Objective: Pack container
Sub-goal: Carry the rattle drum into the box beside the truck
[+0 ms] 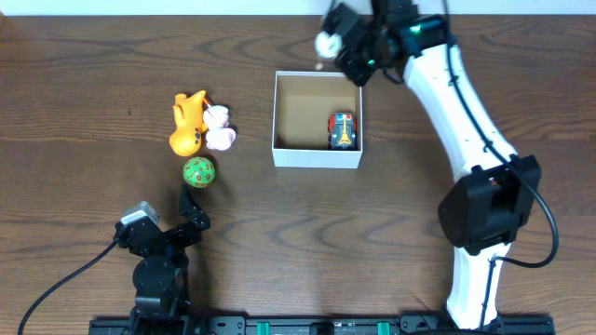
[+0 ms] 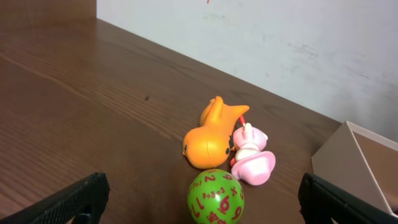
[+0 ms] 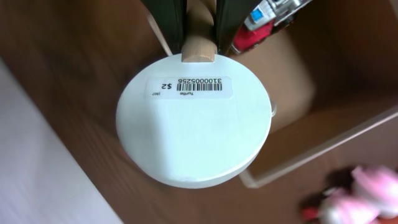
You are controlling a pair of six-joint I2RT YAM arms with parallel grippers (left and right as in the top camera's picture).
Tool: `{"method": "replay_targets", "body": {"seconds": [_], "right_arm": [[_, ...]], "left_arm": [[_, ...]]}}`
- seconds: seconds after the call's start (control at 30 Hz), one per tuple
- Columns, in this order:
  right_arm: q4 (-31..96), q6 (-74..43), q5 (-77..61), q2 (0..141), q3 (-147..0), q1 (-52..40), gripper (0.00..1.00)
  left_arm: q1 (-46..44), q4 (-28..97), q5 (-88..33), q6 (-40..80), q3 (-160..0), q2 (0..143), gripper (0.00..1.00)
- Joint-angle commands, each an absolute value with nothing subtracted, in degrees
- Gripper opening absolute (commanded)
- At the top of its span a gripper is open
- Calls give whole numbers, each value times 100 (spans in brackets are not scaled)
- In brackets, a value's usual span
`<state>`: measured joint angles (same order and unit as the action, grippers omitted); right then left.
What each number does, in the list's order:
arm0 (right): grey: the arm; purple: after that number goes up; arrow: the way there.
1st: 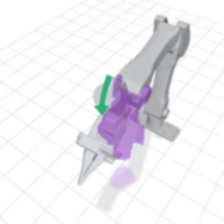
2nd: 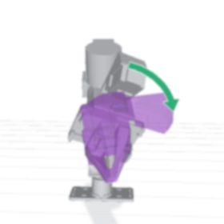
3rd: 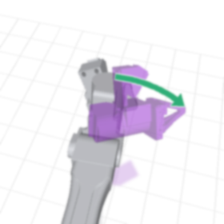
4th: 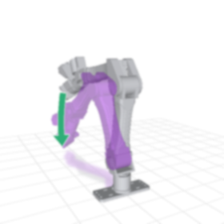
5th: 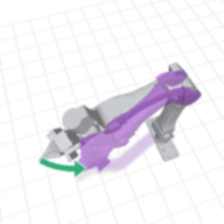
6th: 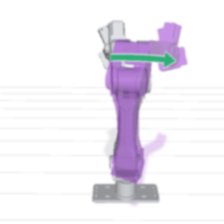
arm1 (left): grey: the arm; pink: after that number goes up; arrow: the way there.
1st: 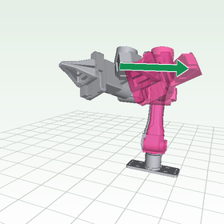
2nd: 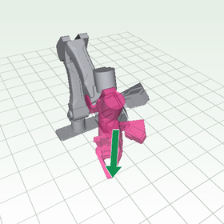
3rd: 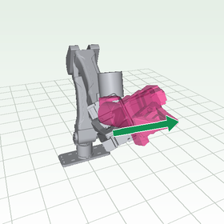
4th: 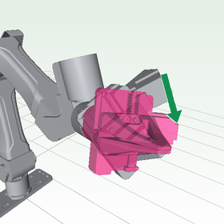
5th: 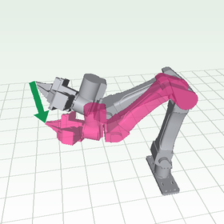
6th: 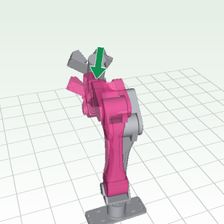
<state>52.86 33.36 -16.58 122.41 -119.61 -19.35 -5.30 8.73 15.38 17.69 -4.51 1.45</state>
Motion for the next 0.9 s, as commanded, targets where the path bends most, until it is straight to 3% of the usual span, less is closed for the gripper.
{"method": "replay_targets", "body": {"seconds": [0.0, 0.87], "right_arm": [[5295, 4700, -1610, 12204, -12049, -2137, 1], [5594, 5496, -729, 12895, -11869, -2112, 1]], "left_arm": [[-506, 928, 1551, 1658, -292, 148, 98], [-504, 928, 1551, 1658, -292, 148, 98]]}}
